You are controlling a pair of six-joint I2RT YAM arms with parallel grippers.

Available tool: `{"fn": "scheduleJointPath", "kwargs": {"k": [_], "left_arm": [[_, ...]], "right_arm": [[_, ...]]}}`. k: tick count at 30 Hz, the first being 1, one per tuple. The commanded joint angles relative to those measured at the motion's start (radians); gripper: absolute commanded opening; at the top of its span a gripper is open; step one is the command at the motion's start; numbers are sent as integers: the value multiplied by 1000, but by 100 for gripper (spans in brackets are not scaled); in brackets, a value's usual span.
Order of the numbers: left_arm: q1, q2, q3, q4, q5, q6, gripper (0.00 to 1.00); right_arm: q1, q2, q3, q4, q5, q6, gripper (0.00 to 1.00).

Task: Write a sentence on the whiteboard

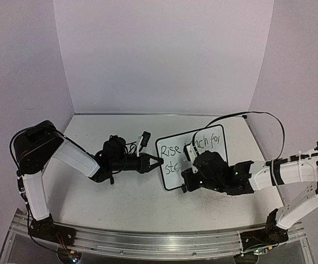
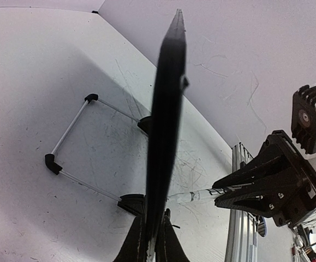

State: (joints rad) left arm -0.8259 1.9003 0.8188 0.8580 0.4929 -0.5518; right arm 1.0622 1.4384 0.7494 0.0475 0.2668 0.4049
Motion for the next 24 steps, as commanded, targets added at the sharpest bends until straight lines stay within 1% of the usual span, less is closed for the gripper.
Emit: {"fn": "scheduleJointPath", "kwargs": {"k": [1,6,11,20,24], "left_arm": [[-13,-14,20,-77,3,-9,0],[-13,-15,20,-80,3,-10,0],[-13,-25,15,-86,1,-6,0],[-13,-25,14,-90,-1,-4,0],[-14,-26,16,-91,0,-4,0]], "right_arm": [[-4,13,-16,-31,40,14,0],[-6,-9,-4,-35,88,21,0],[-6,-8,5,-36,89,15,0],[-10,-31,34,-20,157,14,0],[-24,-34,41,-4,159,1,0]]}}
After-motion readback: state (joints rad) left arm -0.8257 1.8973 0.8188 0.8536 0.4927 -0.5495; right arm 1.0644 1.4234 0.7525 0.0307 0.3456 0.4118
